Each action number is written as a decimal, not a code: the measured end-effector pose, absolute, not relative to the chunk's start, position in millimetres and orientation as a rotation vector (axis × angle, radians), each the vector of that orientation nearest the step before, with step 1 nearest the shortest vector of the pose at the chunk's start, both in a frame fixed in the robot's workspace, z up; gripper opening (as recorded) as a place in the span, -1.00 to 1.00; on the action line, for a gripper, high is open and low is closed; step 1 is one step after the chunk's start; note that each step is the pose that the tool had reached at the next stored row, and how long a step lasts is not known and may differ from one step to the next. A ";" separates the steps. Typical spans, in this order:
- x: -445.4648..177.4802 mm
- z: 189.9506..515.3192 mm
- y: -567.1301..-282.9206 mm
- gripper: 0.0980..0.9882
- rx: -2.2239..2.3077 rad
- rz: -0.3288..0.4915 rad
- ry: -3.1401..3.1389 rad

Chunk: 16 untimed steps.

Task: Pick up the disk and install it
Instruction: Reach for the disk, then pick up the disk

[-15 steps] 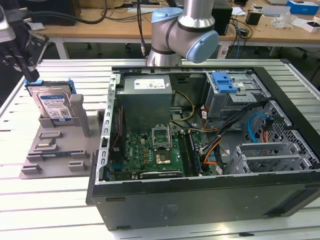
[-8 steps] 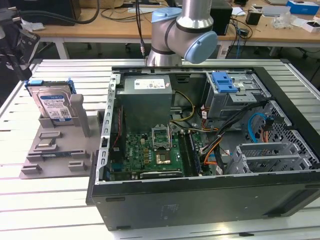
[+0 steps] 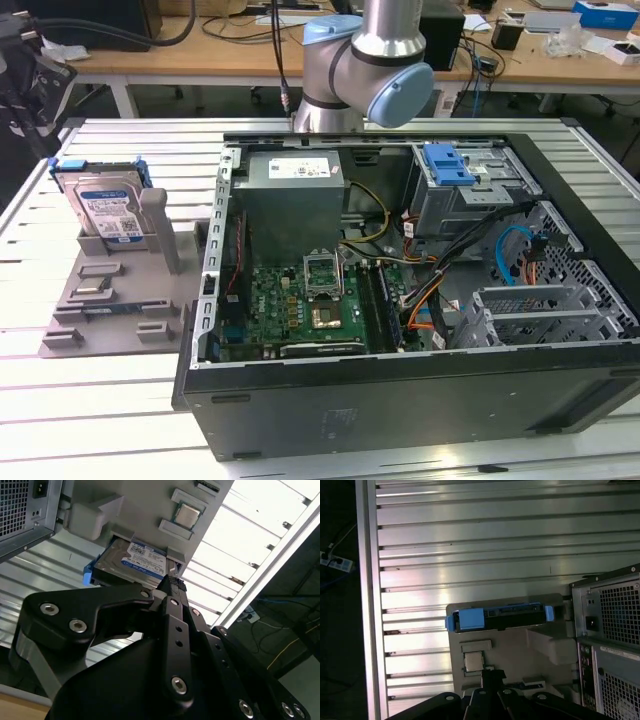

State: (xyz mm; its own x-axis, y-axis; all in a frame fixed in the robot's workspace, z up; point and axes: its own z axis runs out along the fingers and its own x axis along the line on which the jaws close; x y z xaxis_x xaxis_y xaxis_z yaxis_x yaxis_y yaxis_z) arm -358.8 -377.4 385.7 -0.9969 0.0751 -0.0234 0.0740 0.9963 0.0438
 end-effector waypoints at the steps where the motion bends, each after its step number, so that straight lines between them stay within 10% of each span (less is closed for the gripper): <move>1: -358.9 385.8 -377.4 -0.98 0.117 0.067 3.114; 16: -359.3 385.7 -377.4 -0.98 -0.060 0.069 3.118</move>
State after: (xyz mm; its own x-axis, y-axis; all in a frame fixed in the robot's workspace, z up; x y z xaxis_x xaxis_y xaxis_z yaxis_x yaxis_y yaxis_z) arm -359.3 -377.4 385.7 -0.9990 -0.0380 -0.0234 -0.0390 0.9983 0.0438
